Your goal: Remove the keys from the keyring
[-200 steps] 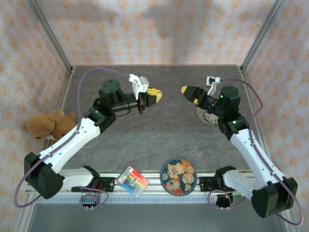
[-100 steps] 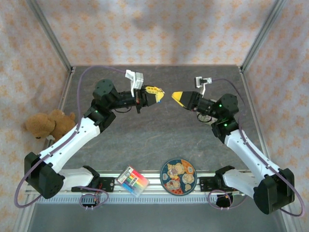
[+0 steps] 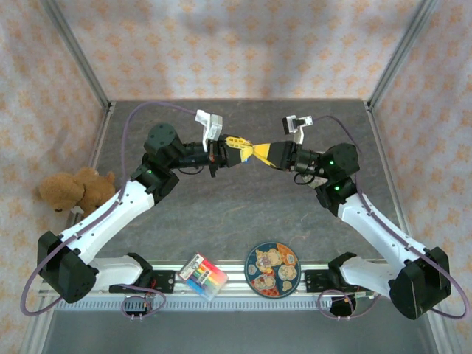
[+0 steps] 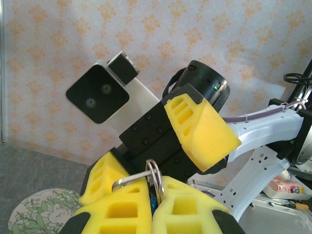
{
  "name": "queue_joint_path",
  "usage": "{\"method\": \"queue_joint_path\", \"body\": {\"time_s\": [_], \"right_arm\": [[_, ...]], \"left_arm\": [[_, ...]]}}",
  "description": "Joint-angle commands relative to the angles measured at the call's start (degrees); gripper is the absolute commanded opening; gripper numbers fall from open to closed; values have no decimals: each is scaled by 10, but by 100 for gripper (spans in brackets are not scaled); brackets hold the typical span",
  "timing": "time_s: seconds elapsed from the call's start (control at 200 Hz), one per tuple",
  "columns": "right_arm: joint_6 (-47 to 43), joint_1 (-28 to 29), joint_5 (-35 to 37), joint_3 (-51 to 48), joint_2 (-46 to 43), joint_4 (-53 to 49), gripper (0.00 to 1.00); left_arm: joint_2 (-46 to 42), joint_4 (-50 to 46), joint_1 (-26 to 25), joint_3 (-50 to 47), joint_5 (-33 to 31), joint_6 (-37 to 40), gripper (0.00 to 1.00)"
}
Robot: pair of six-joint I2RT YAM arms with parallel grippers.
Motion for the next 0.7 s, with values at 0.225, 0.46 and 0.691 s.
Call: {"method": "queue_joint_path", "body": {"time_s": [0.225, 0.46, 0.691], "right_arm": [[-40, 7, -9, 29, -28, -28, 28], [-91, 7, 0, 41, -58, -110, 20], [-121, 7, 11, 51, -81, -163, 23]], "left_arm": [[-8, 21, -5, -6, 14, 3, 0], [-19, -12, -6, -5, 10, 29, 0], [-25, -32, -5, -9, 6, 46, 0]]}}
